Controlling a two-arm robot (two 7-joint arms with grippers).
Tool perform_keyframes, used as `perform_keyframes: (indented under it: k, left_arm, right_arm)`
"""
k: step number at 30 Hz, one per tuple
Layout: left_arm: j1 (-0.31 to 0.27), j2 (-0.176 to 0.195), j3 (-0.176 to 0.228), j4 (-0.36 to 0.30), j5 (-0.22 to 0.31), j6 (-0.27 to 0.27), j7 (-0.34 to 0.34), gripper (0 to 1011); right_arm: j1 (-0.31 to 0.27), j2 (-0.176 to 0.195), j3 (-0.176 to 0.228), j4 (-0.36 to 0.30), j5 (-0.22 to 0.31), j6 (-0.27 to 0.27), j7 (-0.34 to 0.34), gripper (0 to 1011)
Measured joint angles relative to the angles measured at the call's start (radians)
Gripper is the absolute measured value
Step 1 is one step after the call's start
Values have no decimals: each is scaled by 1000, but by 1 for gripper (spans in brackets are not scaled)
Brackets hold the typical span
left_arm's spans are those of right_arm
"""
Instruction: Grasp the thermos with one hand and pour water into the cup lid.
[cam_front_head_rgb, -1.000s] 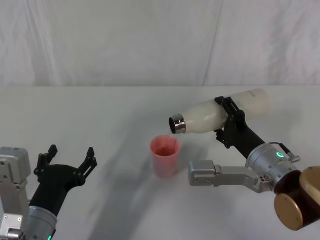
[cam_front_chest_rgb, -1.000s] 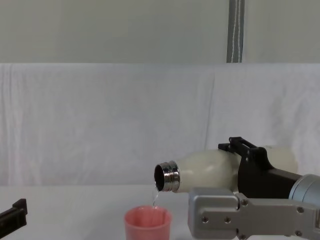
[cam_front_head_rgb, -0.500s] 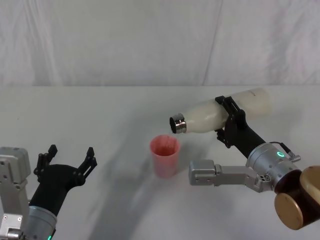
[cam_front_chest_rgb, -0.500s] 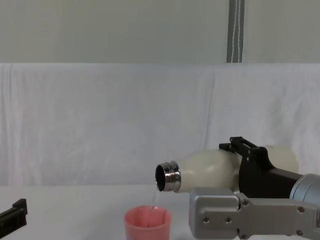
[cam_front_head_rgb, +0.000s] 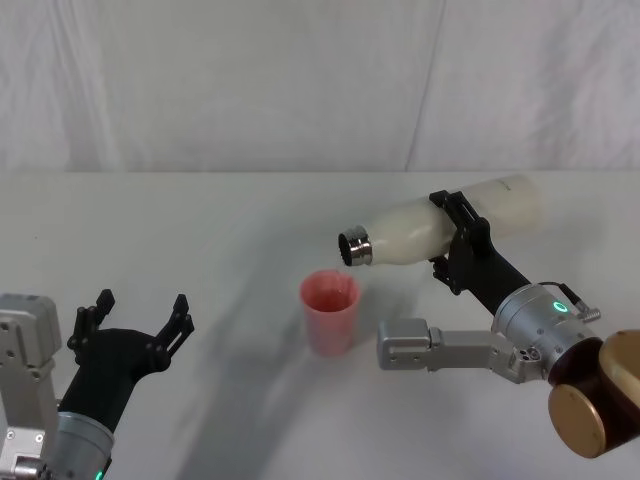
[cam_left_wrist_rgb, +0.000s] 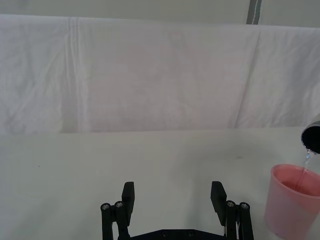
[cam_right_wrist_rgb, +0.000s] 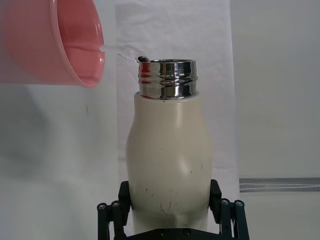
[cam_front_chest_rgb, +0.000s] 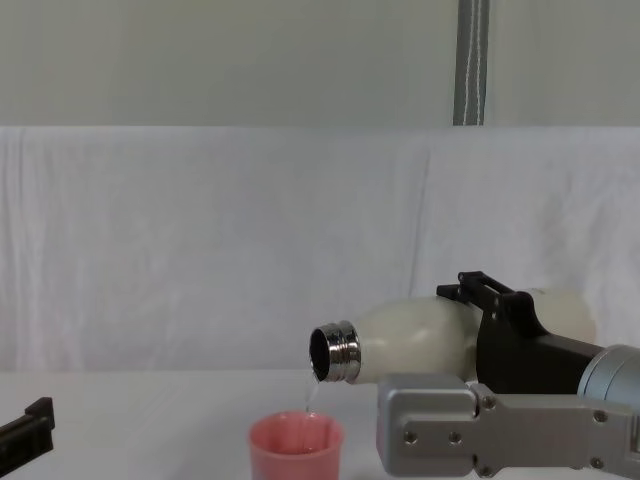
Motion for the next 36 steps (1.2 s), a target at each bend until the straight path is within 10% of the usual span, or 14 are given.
perform_keyframes:
  k: [27,36]
  left_arm:
    - [0,0,0,0,0,0,0,1001]
    - [0,0,0,0,0,0,0,1001]
  right_arm:
    - [0,-3,1,4,7,0,4,950]
    - [-30,-35,56,-9,140,-52,4,950]
